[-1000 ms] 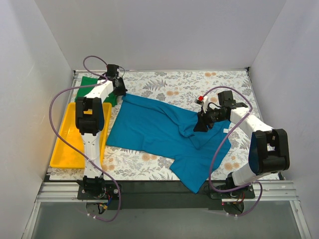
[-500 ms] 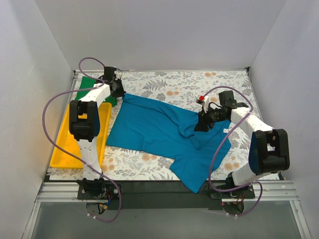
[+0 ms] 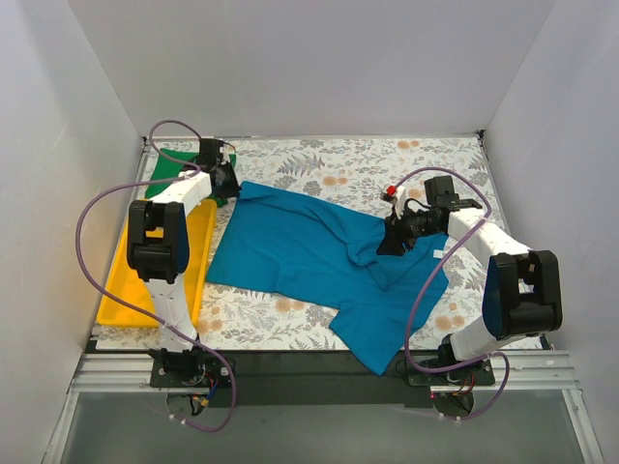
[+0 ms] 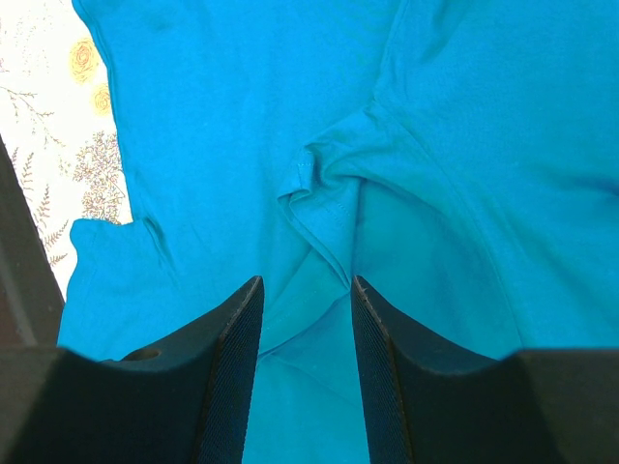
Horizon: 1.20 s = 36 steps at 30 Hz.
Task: Fold and stack the t-shirts
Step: Fold the tshirt
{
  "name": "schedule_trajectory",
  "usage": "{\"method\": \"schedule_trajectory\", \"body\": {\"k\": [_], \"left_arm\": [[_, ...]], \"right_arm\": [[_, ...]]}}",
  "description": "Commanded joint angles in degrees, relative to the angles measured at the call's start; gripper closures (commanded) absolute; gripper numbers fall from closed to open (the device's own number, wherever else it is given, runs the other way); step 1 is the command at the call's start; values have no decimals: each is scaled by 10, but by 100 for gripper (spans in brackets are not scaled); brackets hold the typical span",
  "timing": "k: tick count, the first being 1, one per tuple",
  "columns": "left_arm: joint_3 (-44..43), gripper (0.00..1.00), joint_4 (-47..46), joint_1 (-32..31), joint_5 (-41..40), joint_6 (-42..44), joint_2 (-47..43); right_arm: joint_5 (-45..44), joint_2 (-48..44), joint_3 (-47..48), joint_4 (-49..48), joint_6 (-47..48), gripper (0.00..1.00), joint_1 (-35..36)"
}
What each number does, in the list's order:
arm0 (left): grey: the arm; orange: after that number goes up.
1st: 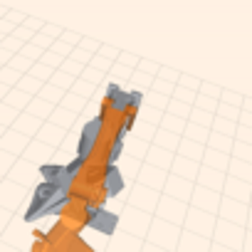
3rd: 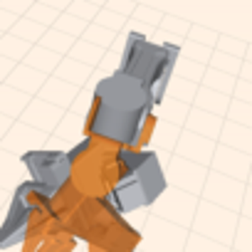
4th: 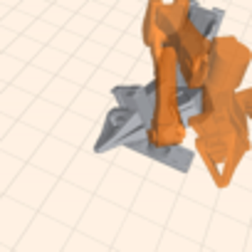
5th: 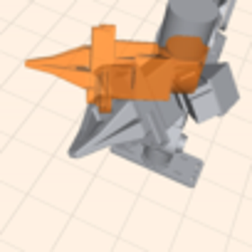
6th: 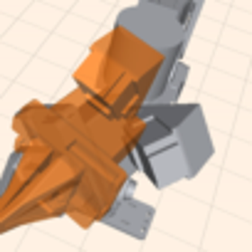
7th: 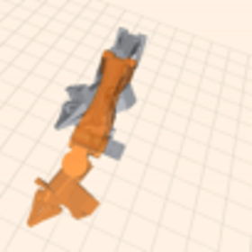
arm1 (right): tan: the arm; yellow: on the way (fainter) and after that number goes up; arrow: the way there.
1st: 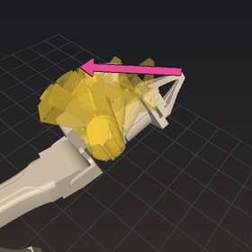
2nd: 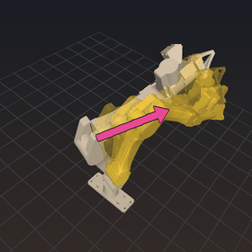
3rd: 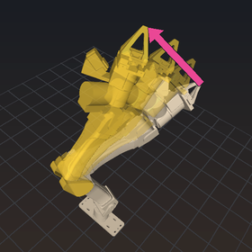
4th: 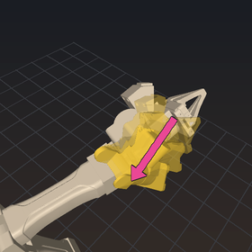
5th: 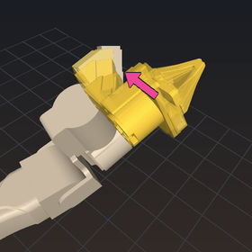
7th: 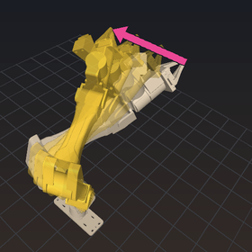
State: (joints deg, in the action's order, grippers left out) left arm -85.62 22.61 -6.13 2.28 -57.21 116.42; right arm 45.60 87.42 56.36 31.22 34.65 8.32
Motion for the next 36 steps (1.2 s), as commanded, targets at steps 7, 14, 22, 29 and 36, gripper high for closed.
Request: {"method": "schedule_trajectory", "body": {"k": [7, 14, 22, 29, 36], "left_arm": [[37, 100, -21, 12, -36, 1, -65], [59, 100, -22, 23, -42, -2, -66], [67, 100, -23, 27, -42, -3, -63], [62, 92, -23, 30, -39, -4, -63], [71, 56, -48, 30, 7, -8, -141]], "right_arm": [[12, -2, -3, -2, -1, 51, -4], [11, -2, -3, -1, 1, 51, -7], [10, -1, -3, 0, 2, 51, -8], [-4, -1, -1, -2, -3, 51, -9], [-90, -39, -16, -64, -81, 51, -78]]}}
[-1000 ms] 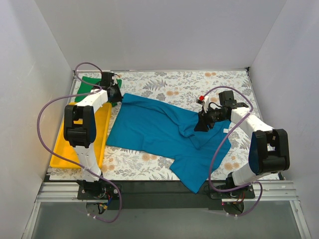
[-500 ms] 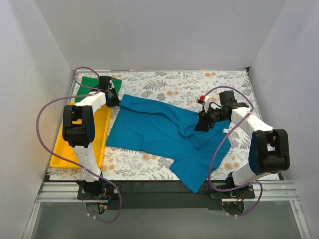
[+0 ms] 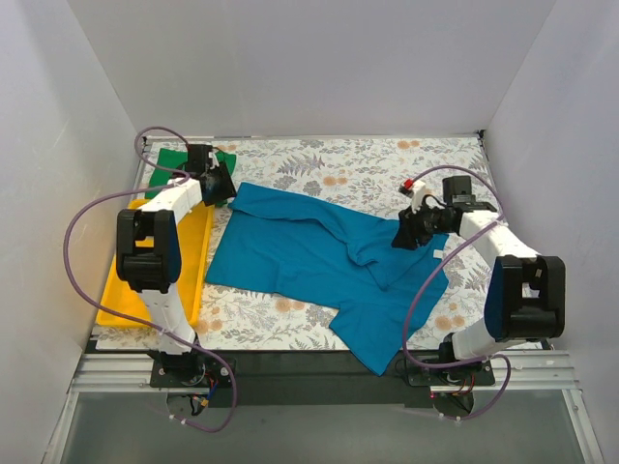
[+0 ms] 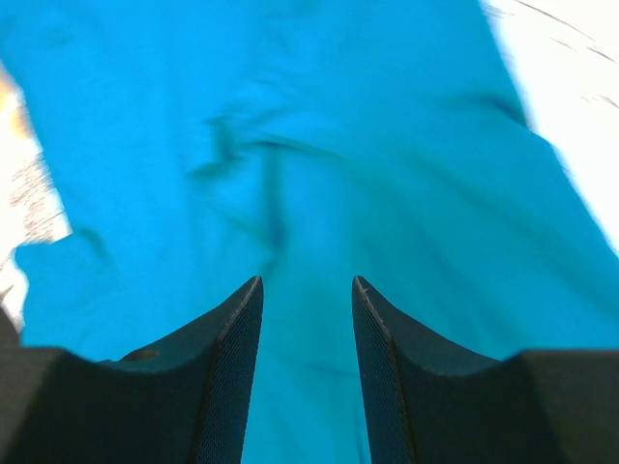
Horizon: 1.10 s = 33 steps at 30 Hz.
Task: Fold and stack the t-shirts
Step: Fold the tshirt
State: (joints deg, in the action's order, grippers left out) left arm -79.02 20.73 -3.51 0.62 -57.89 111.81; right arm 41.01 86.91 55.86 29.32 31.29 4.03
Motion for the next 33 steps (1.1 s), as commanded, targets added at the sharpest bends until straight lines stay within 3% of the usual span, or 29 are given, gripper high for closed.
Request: {"method": "schedule_trajectory", "body": {"k": [1, 8, 10, 16, 21, 26, 29, 33], "left_arm": [[13, 53, -38, 3, 31, -4, -111], [119, 43, -102, 3, 51, -15, -277], [170, 39, -121, 3, 59, -22, -357], [324, 37, -150, 3, 74, -31, -500], [394, 37, -157, 2, 68, -32, -542], [396, 37, -156, 3, 64, -32, -540], [398, 37, -155, 3, 64, -31, -540], [401, 37, -154, 2, 62, -31, -541]], "right_arm": [[-74, -39, -16, -71, -74, 51, -52], [-158, -61, -55, -149, -170, 51, -138], [-166, -45, -55, -155, -190, 51, -154], [-179, 33, -21, -157, -234, 53, -175], [-152, 77, -4, -164, -239, 54, -180], [-125, 113, 15, -166, -245, 57, -180], [-122, 120, 22, -168, -246, 79, -182], [-160, 106, 23, -177, -249, 98, -188]]}}
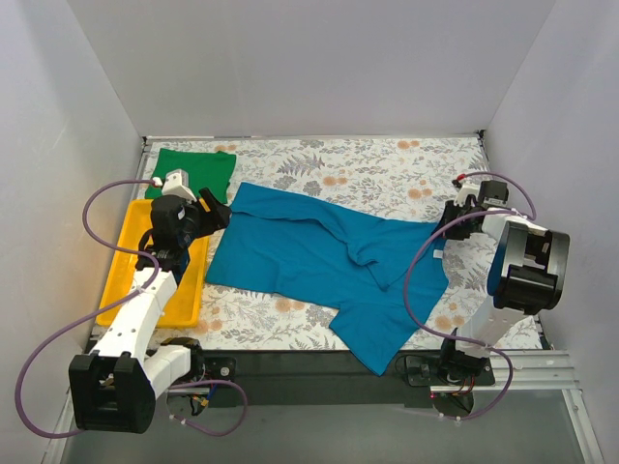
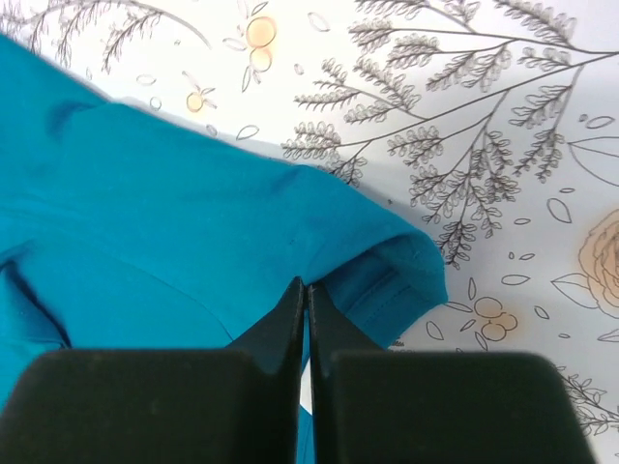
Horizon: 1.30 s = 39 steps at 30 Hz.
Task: Fold and stack the t-shirts
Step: Fold the tshirt
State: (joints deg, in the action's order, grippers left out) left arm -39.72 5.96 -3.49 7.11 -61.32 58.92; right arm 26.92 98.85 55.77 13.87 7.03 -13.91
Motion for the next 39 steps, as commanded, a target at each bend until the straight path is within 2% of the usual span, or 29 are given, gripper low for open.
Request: {"method": "schedule_trajectory", "body": {"k": [1, 6, 12, 16, 20, 23, 28, 31, 39], "left_arm": [[9, 37, -6, 1, -3, 3, -11], [8, 37, -8, 1, 1, 3, -3], [5, 38, -11, 1, 16, 1, 13], [-8, 38, -28, 1, 54, -8, 44], [-75, 41, -45, 1, 114, -29, 168], [-170, 47, -34, -5, 114, -35, 285], [-308, 48, 4, -12, 101, -30, 433], [-345, 50, 19, -19, 121, -31, 480], [-364, 51, 24, -45, 113, -32, 546]], "right_arm": [[-33, -18, 25, -25, -7, 99, -10], [-78, -39, 24, -39, 9, 99, -21], [-77, -19, 43, -37, 46, 99, -21], [-60, -3, 51, -31, 64, 99, -21], [-63, 2, 58, -27, 70, 99, -22], [-68, 3, 60, -27, 76, 99, -23], [-74, 26, 91, -27, 85, 99, -24], [-66, 42, 109, -27, 89, 99, -25], [-49, 73, 156, -18, 117, 99, -25]]}}
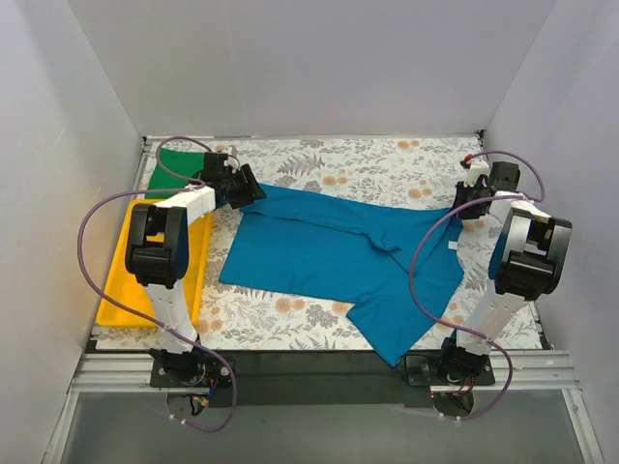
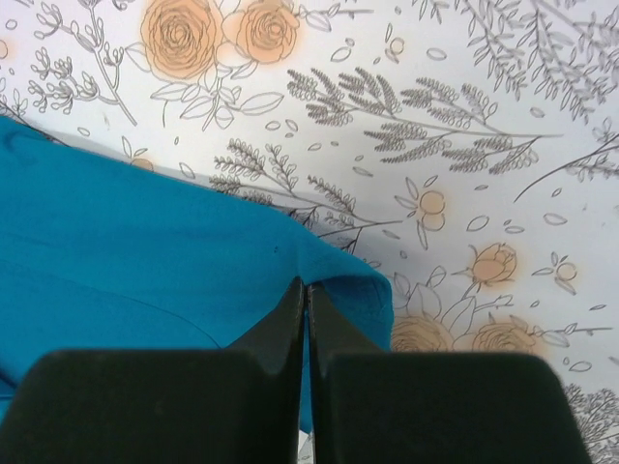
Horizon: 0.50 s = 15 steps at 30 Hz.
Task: Fold and stack the t-shirts
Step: Fold the tshirt
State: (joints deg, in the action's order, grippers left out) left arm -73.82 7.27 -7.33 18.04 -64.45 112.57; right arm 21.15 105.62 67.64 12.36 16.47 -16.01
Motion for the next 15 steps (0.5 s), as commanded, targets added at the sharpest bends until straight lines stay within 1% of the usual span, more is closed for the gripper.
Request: {"method": "schedule_trajectory", "body": {"k": [1, 6, 12, 14, 15], "left_arm": [[-25, 51, 13, -7, 1, -1, 14], [-28, 52, 14, -7, -13, 0, 23], [-31, 51, 13, -7, -34, 13, -1], [-16, 51, 2, -7, -37, 16, -24], [-9, 51, -3, -7, -40, 17, -33]], "right_arm": [[9, 7, 40, -1, 24, 99, -4], [-1, 19, 55, 3, 28, 99, -5], [-15, 35, 75, 6, 26, 99, -6], [-25, 34, 74, 8, 26, 94, -8], [-29, 33, 71, 9, 28, 83, -9]]}}
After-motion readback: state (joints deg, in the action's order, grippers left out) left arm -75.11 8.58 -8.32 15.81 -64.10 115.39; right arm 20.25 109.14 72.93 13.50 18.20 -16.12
